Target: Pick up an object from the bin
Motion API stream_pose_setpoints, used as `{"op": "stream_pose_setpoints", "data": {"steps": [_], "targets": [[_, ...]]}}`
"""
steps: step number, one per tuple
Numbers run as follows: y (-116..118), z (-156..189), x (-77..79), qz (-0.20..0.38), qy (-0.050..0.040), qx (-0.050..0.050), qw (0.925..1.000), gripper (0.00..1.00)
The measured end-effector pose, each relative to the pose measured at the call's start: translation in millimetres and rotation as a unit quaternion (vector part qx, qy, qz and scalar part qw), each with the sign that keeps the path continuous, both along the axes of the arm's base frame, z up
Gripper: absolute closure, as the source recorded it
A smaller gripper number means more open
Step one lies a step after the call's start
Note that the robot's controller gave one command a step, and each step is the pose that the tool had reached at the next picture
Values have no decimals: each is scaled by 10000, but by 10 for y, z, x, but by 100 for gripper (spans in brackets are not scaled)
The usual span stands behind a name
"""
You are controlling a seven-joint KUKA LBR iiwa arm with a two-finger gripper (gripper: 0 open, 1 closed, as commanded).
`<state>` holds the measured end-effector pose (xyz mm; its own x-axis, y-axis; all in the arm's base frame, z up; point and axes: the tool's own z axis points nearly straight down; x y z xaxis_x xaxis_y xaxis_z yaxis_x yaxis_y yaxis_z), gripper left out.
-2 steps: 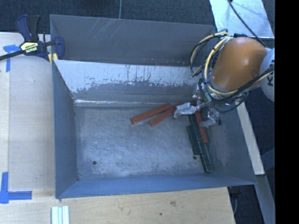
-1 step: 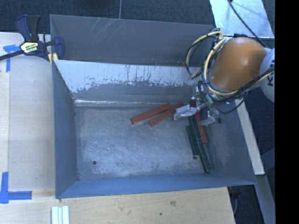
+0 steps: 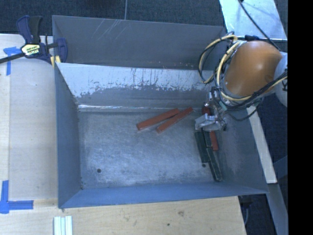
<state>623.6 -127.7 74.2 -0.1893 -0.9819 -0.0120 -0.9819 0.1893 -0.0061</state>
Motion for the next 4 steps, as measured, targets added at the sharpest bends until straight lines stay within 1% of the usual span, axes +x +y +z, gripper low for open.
{"op": "stream_pose_setpoints", "data": {"steps": [1, 2, 3, 4], "targets": [[124, 3, 12, 20, -1, 98, 10000, 0], [130, 8, 16, 436, -17, 92, 9990, 0], [130, 9, 12, 589, -3, 88, 9982, 0], [5, -4, -5, 546, 10, 1, 9985, 100]]}}
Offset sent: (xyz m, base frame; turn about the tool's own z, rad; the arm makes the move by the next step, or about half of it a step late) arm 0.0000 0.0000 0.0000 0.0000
